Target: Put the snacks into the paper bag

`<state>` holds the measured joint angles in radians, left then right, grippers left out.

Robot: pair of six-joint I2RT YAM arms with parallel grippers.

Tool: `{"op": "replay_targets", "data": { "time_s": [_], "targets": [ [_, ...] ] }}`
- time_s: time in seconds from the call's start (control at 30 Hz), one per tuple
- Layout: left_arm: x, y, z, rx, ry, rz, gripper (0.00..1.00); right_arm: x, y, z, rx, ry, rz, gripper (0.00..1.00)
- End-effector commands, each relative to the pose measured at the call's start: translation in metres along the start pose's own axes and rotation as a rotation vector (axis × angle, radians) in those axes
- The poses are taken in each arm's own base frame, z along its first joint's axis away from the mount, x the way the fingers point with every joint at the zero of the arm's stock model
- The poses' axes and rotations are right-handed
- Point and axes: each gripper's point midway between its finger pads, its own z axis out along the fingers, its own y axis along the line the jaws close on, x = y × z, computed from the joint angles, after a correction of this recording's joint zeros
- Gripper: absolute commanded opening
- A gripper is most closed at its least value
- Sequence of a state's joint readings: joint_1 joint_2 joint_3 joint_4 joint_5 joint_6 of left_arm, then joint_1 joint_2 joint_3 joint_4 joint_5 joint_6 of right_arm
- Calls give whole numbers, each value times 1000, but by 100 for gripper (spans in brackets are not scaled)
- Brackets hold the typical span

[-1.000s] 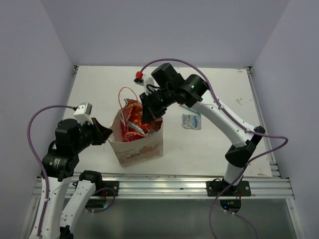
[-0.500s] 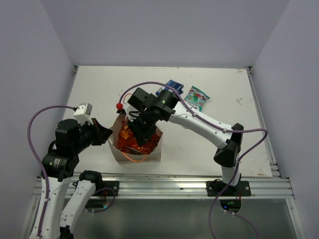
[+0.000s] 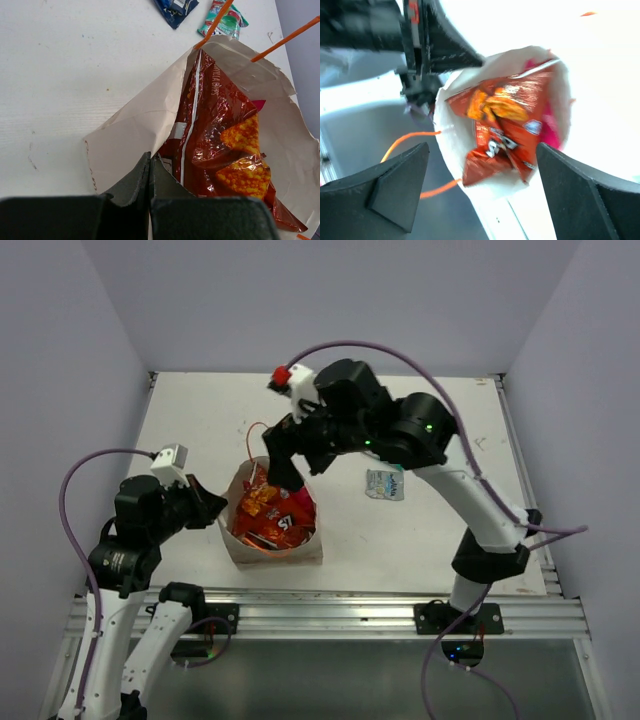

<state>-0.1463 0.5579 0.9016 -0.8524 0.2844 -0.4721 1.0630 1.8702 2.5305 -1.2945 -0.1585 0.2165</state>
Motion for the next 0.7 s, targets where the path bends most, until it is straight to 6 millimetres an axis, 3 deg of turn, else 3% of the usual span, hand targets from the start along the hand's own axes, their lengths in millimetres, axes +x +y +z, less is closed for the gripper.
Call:
{"op": "replay_targets", "data": {
  "time_s": [0.0,0.03,0.07,0.13,0.17,0.2,0.27,0.37,0.4,0.47,0.53,0.6,0.67],
  "targets": [
    [-3,-4,5,21,-1,-5,0,-23,-55,-57,200,-179,99,93],
    [-4,-4,5,22,0,-5,0,-27,-76,-59,244,-214,145,93],
    [-4,-4,5,23,2,-5,0,-27,-115,-77,349,-255,207,93],
    [-4,-5,5,23,2,-4,0,-5,-169,-68,502,-220,281,93],
    [-4,-4,5,21,4,-1,0,2,-205,-74,587,-221,335,93],
    [-4,-4,5,21,4,0,0,18,-227,-66,639,-181,366,93],
    [-4,-4,5,20,5,1,0,30,-276,-62,754,-166,424,93],
    [-5,-4,6,19,11,-1,0,49,-327,-49,841,-140,499,93],
    [-6,-6,5,22,8,1,0,65,-345,-32,860,-91,532,92],
    [-10,-6,4,16,0,2,0,79,-372,-22,901,-75,585,91],
    [-10,-5,4,8,-2,2,0,103,-393,0,920,-14,615,91],
    [-11,-3,3,-3,-4,1,0,128,-413,11,968,53,636,90],
    [-9,-2,2,-9,3,-3,0,141,-427,12,1008,82,638,90]
  ]
}}
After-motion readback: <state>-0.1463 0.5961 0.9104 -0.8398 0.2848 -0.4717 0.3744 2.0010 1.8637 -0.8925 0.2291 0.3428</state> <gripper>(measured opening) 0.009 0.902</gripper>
